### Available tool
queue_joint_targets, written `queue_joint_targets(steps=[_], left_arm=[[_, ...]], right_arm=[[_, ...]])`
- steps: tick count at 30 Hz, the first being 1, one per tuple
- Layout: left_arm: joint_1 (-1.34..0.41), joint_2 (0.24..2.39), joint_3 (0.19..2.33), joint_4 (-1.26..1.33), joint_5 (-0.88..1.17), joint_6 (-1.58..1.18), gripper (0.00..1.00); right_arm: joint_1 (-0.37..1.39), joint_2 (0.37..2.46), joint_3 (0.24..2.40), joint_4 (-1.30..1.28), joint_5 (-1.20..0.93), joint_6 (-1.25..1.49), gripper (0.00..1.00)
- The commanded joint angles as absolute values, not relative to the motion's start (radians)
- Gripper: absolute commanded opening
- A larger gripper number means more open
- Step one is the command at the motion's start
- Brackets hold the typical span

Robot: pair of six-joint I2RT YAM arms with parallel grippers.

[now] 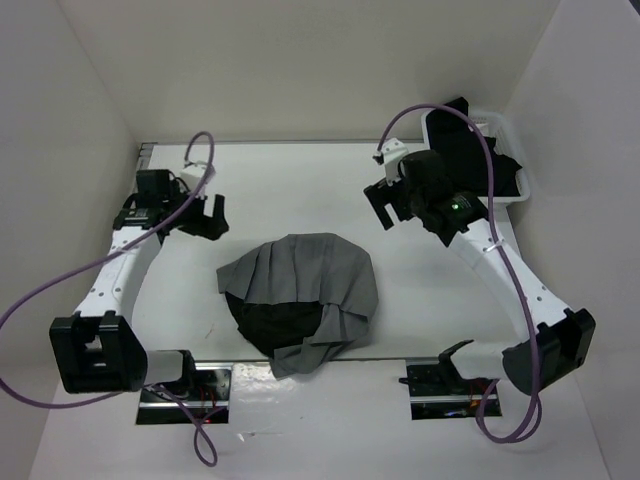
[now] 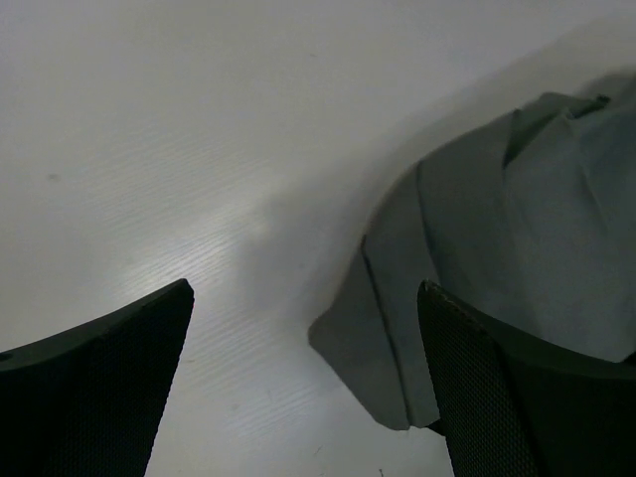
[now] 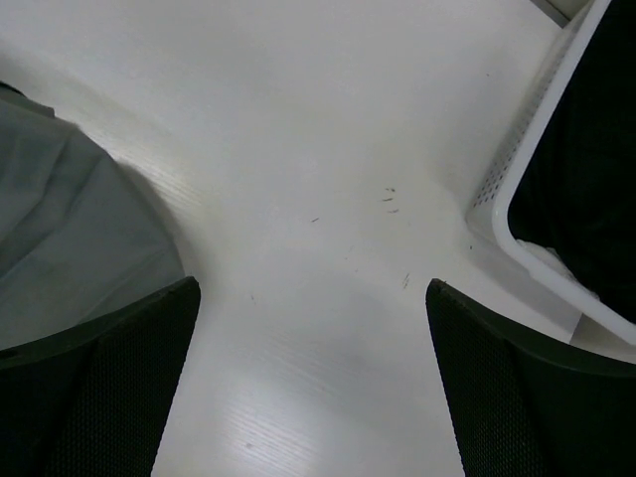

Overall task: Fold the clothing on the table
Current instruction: Move the skirt to the center of the board, then flatten the skirt out

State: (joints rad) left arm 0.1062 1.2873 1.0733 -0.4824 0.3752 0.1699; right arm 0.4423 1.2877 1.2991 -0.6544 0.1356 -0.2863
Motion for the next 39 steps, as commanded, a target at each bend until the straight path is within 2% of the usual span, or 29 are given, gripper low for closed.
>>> queue_joint_targets(steps=[1, 4, 7, 9, 18, 23, 26, 29, 30, 32, 33, 37, 39], left_arm=[[-0.004, 1.344, 1.091, -0.529, 0.393, 0.247, 0.99], [-0.066, 1.382, 1.103, -0.560, 0.338, 0.247, 0.99], [-0.109, 1.417, 1.129, -0.610, 0.281, 0.247, 0.93], [-0.118, 1.417, 1.138, -0.630, 0.269, 0.210, 0.93], [-0.032, 1.205, 1.117, -0.678, 0.225, 0.163, 0.94], [0.052, 1.047, 1.108, -0.678, 0.236, 0.143, 1.00], [0.077, 1.002, 1.089, -0.678, 0.249, 0.143, 1.00], [0.089, 0.988, 1.060, -0.657, 0.249, 0.143, 1.00], [0.089, 0.988, 1.049, -0.657, 0.249, 0.143, 1.00], [0.100, 0.988, 1.029, -0.638, 0.249, 0.143, 1.00], [0.100, 0.997, 1.011, -0.638, 0.249, 0.143, 1.00], [0.109, 1.032, 1.000, -0.617, 0.258, 0.143, 1.00], [0.109, 1.032, 1.000, -0.617, 0.258, 0.143, 1.00]], right_arm=[[0.439, 1.314, 1.298, -0.603, 0.081, -0.282, 0.98], [0.451, 1.368, 1.287, -0.603, 0.012, -0.264, 0.98], [0.482, 1.417, 1.266, -0.591, -0.009, -0.264, 0.98], [0.497, 1.443, 1.255, -0.581, -0.018, -0.264, 0.98], [0.535, 1.660, 1.267, -0.572, -0.113, -0.307, 0.98], [0.564, 1.776, 1.287, -0.581, -0.216, -0.356, 0.98], [0.589, 1.848, 1.296, -0.591, -0.235, -0.365, 0.97], [0.609, 1.908, 1.321, -0.612, -0.287, -0.390, 0.84], [0.609, 1.920, 1.334, -0.624, -0.297, -0.390, 0.56], [0.630, 1.933, 1.350, -0.633, -0.298, -0.388, 0.10], [0.630, 1.946, 1.350, -0.621, -0.263, -0.388, 0.00], [0.612, 1.919, 1.350, -0.519, -0.096, -0.370, 0.00], [0.550, 1.919, 1.403, -0.468, -0.034, -0.361, 0.00]])
